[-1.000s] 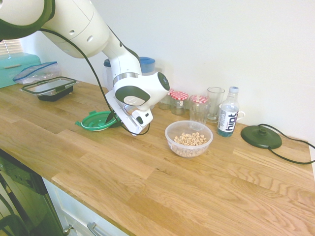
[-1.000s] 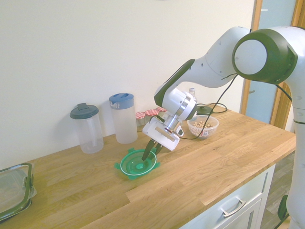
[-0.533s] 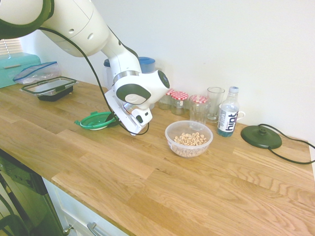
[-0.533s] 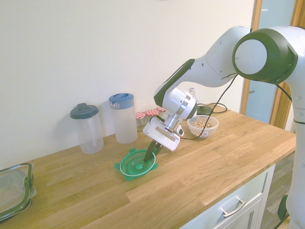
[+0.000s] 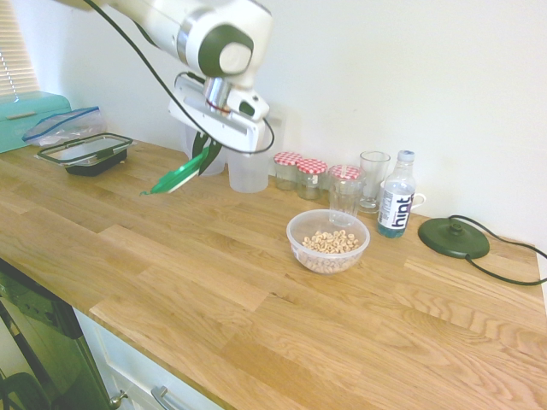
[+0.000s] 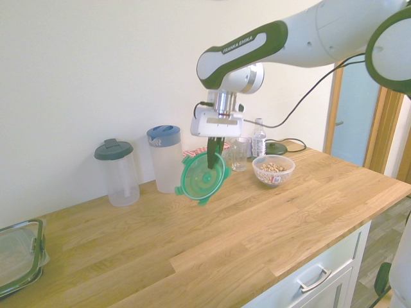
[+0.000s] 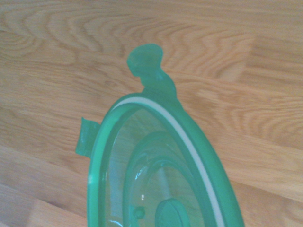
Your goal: Cover the lid of food container
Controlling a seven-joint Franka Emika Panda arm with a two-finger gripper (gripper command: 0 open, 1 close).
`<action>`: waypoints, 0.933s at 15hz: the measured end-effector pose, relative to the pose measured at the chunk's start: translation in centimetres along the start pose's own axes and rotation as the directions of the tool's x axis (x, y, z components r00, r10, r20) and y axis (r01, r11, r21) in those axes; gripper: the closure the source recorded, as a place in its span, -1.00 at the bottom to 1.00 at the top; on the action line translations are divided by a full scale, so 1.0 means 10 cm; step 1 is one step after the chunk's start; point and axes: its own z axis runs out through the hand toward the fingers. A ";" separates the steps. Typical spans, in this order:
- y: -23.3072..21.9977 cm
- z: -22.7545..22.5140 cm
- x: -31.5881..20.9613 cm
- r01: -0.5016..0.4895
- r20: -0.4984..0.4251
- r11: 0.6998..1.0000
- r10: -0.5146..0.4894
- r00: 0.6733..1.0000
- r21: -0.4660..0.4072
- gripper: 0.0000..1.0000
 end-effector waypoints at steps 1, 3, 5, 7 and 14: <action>0.06 -0.14 -0.01 0.005 -0.055 0.999 -0.008 0.998 -0.051 1.00; 0.19 -0.28 0.02 0.000 -0.154 0.987 -0.025 0.988 -0.160 1.00; 0.27 -0.38 0.06 -0.032 -0.248 0.965 -0.034 0.968 -0.260 1.00; 0.28 -0.55 0.06 -0.083 -0.343 0.935 -0.043 0.938 -0.345 1.00; 0.28 -0.85 0.15 -0.391 -0.650 0.790 -0.012 0.760 -0.472 1.00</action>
